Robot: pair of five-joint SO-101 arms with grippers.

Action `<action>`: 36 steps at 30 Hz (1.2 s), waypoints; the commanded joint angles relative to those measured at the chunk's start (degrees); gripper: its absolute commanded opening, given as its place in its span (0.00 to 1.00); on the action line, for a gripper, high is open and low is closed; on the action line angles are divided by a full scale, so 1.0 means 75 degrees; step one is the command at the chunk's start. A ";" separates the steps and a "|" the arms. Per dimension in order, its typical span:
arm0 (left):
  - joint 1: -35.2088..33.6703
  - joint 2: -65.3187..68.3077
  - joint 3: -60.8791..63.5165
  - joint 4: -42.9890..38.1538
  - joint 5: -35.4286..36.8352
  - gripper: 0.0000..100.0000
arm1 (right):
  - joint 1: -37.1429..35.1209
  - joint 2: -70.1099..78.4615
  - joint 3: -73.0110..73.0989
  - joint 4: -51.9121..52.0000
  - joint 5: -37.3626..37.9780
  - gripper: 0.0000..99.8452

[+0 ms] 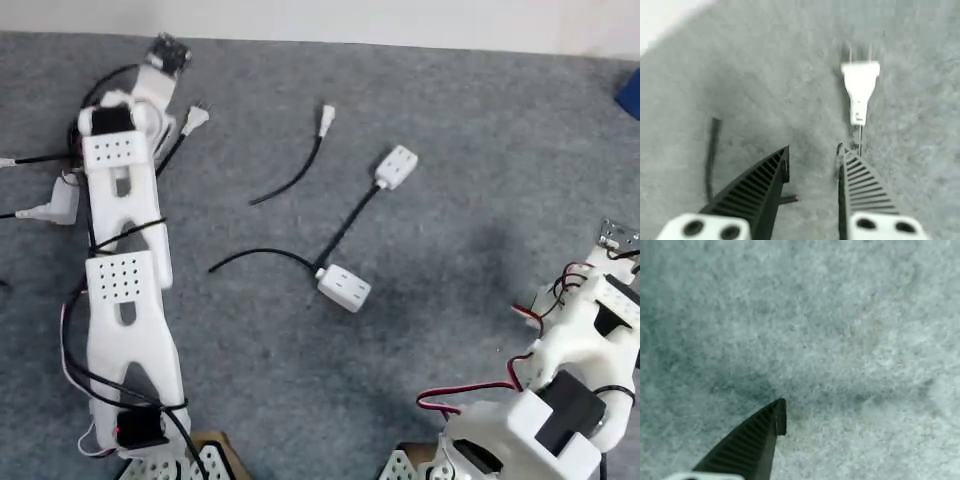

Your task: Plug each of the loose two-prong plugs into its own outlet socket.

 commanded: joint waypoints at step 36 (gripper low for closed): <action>0.0838 0.1471 -0.1670 0.0633 0.0445 0.22 | -0.0100 -0.0088 -0.0006 -0.0100 -0.0035 0.57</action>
